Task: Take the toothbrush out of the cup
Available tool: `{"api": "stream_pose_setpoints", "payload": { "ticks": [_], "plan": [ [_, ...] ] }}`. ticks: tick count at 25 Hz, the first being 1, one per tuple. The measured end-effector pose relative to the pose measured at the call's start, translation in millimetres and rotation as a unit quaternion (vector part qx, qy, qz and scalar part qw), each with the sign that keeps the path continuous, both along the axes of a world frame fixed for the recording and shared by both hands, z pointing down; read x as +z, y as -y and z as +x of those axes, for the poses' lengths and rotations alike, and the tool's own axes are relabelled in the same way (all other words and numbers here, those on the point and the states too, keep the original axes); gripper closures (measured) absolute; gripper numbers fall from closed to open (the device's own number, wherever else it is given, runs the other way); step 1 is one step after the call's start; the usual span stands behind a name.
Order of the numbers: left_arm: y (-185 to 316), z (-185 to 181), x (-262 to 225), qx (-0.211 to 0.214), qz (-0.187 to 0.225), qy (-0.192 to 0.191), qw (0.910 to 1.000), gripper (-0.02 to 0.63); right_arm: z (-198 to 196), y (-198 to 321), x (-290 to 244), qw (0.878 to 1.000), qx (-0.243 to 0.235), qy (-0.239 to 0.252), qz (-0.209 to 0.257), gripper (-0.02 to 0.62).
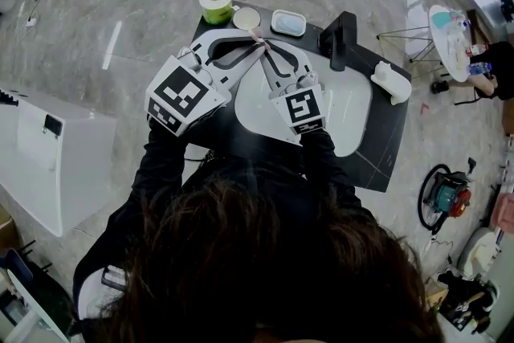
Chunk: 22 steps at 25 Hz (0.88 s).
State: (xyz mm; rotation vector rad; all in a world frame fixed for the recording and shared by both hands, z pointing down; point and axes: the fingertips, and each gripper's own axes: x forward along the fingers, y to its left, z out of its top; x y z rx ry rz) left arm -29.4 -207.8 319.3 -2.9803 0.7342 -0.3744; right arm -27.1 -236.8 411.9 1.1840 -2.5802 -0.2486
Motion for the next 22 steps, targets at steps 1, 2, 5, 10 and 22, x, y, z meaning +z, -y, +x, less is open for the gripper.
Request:
{"api": "stream_pose_setpoints", "payload": {
  "ticks": [1, 2, 5, 10, 22],
  "plan": [
    [-1, 1, -1, 0.003, 0.015, -0.003, 0.9999, 0.565, 0, 0, -1, 1.000, -0.001, 0.004, 0.000, 0.543],
    [-2, 2, -3, 0.005, 0.028, -0.007, 0.9996, 0.565, -1, -1, -2, 1.000, -0.002, 0.007, 0.000, 0.543],
    [-4, 4, -11, 0.011, 0.043, -0.034, 0.9984, 0.565, -1, 0, -4, 1.000, -0.002, 0.011, 0.001, 0.543],
    [-2, 1, -16, 0.003, 0.049, -0.065, 0.9967, 0.561, 4, 0, -6, 1.000, 0.002, 0.021, 0.002, 0.543],
    [24, -18, 14, -0.036, 0.003, -0.118, 0.9923, 0.528, 40, 12, -27, 0.995, 0.048, 0.088, -0.007, 0.543]
  ]
}}
